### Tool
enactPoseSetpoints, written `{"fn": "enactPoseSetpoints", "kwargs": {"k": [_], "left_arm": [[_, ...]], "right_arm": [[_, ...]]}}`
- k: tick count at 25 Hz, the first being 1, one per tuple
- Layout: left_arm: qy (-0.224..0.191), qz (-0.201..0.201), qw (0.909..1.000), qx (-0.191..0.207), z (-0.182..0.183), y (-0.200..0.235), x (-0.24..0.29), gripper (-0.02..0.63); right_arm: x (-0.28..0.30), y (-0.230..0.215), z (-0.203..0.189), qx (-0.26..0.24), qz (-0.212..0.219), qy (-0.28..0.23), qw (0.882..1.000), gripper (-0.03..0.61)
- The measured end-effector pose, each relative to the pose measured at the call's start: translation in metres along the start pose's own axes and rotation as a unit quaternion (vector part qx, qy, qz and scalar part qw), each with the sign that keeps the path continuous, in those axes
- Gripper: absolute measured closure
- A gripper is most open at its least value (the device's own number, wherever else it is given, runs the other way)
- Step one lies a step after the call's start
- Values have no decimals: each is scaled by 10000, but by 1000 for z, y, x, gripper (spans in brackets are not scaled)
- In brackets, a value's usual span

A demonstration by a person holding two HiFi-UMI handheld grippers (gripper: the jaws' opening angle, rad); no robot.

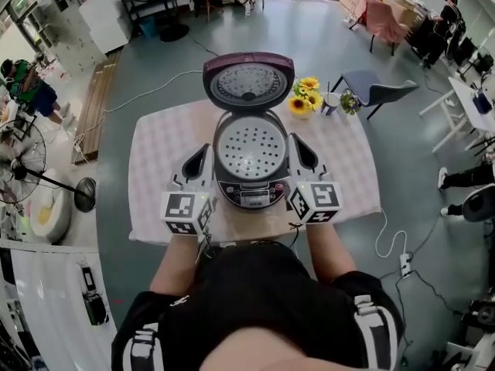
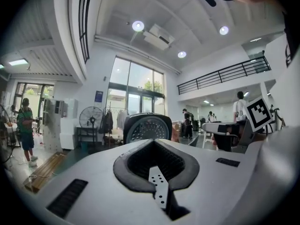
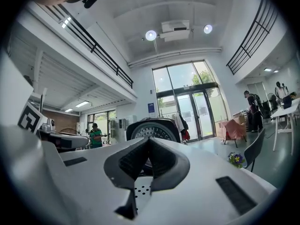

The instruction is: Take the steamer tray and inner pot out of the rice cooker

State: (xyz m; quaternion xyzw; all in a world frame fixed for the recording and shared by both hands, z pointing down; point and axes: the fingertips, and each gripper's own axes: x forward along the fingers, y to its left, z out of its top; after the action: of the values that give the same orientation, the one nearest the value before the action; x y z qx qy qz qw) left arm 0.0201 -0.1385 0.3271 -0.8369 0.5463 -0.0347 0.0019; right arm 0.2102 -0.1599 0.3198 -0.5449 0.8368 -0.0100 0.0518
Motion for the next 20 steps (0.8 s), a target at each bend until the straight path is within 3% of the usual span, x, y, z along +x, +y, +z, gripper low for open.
{"fn": "enactPoseSetpoints", "kwargs": {"k": [9,10,11,12,13,17,20], "left_arm": [[-238,39,9997,53,24,17,26,611],[-328,34,9995,-13,27,20,28,601],[-395,11,9992,-88,29,22,31,361],[-403,-4,9991,-136,29,24,35,149],[-352,1,9993,-129,28,27,39,146],[-78,41,9999,138,17,30,48,138],[47,21,10000,65,10,32,54,140]], "right_arm": [[22,-16,23,-15,-161,-388,9991,579],[24,-13,26,-10,-75,-490,9988,416],[27,-11,29,-13,-1,-558,9984,251],[30,-10,30,-35,26,-582,9983,179],[34,-10,29,-83,15,-560,9984,135],[45,-11,22,-236,-53,-341,9991,121],[52,-11,15,-306,-78,-165,9994,121]]}}
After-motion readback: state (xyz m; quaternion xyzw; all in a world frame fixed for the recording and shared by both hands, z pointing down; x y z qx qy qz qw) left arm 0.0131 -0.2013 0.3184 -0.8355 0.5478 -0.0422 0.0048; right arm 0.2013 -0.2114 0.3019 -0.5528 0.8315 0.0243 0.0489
